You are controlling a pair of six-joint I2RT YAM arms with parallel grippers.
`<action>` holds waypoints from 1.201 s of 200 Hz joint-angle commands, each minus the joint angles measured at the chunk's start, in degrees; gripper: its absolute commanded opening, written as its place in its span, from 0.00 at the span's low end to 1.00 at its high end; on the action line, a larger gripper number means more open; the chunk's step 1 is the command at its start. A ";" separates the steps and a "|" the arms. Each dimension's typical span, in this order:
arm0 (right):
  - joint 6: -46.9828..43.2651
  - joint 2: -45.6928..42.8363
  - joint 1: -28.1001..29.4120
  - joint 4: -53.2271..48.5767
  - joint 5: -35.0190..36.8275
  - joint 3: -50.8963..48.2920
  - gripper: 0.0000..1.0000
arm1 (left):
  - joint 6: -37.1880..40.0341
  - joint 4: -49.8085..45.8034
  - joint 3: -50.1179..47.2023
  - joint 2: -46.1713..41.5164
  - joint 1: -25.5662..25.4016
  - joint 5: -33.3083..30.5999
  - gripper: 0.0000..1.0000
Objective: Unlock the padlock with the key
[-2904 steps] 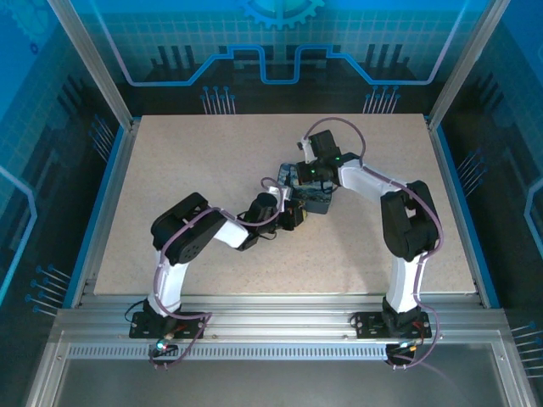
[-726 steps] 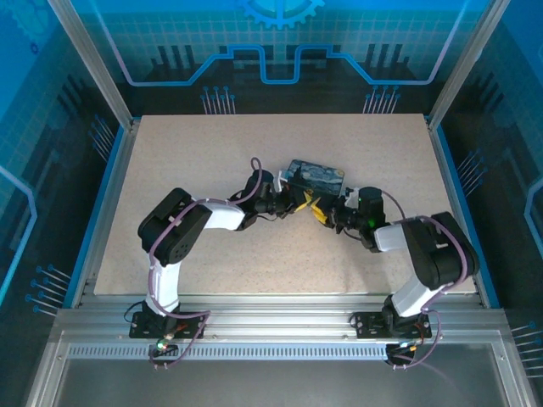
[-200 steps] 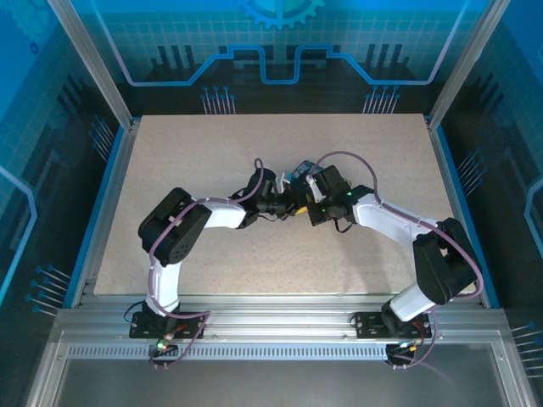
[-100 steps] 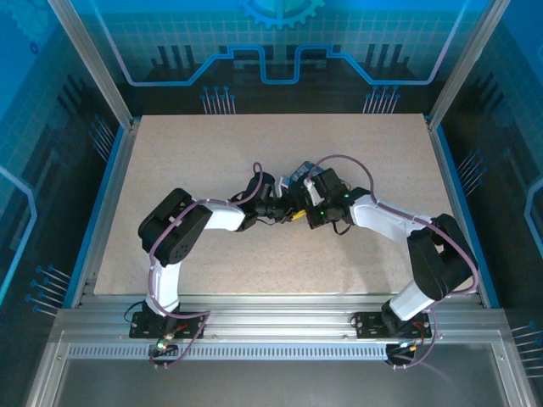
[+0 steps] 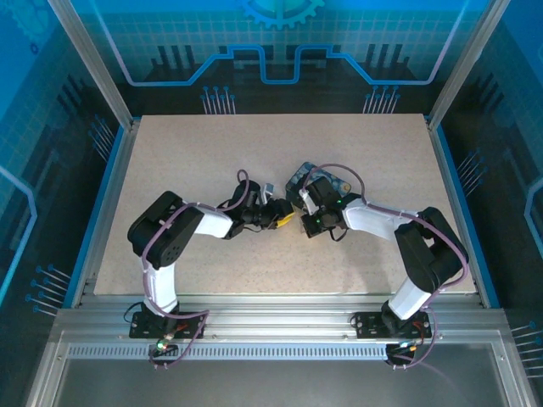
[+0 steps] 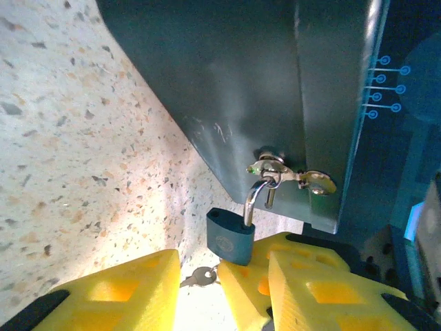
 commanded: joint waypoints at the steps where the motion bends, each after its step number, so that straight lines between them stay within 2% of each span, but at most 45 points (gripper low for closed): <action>1: -0.36 -1.16 0.78 -0.36 0.56 -0.83 0.00 | 1.03 1.47 -1.08 -2.82 0.65 -0.96 0.39; 62: -3.71 -2.76 0.97 -4.15 2.03 -0.12 0.00 | 3.50 0.15 -1.32 -4.05 1.54 -1.34 0.44; 132: -9.87 -0.88 3.21 -11.37 5.31 4.53 0.00 | 10.79 -8.29 0.19 -7.87 4.71 -3.55 0.48; 182: -12.77 1.22 6.39 -12.55 8.36 6.05 0.00 | 17.72 -18.98 9.43 -6.56 5.85 -7.29 0.49; 240: -13.51 0.78 7.12 -12.27 10.84 5.35 0.00 | 19.45 -22.54 16.57 -2.10 5.86 -7.23 0.49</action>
